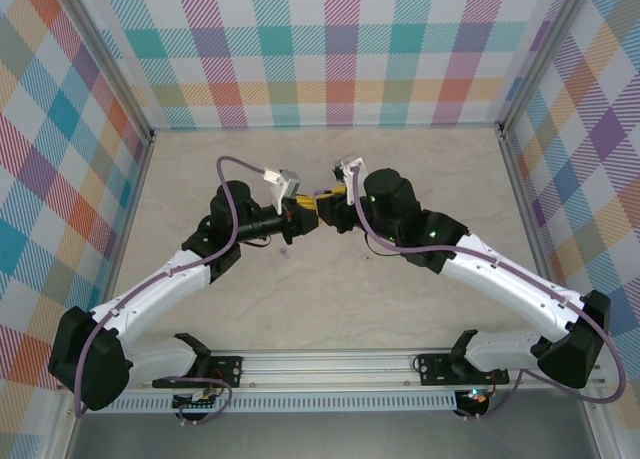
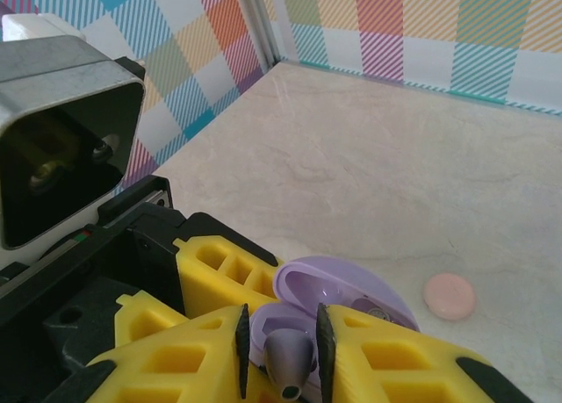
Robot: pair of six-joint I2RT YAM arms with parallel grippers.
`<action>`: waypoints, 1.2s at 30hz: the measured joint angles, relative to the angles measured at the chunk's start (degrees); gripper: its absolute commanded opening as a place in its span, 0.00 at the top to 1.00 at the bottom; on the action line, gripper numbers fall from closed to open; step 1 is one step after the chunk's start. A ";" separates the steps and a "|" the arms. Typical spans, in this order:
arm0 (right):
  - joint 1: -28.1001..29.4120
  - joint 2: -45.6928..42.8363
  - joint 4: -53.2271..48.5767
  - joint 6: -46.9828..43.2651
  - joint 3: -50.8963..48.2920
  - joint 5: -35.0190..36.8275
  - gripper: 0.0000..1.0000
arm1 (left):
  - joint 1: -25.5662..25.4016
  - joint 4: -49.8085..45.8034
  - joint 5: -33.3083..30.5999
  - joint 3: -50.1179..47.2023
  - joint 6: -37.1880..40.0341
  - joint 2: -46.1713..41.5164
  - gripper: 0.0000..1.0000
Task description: Insert the wireless bluetooth earbuds into the charging case
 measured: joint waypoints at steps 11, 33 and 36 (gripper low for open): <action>-0.02 0.17 -1.01 1.57 1.09 0.20 0.69 | 0.00 0.63 0.15 -0.07 0.02 0.00 0.86; -0.68 1.70 -3.98 4.39 3.61 1.07 0.80 | 0.00 0.63 0.57 -0.48 0.50 -0.22 0.87; -0.70 1.97 -4.70 5.01 4.09 1.29 0.81 | 0.00 0.55 0.57 -0.55 0.87 -0.22 0.86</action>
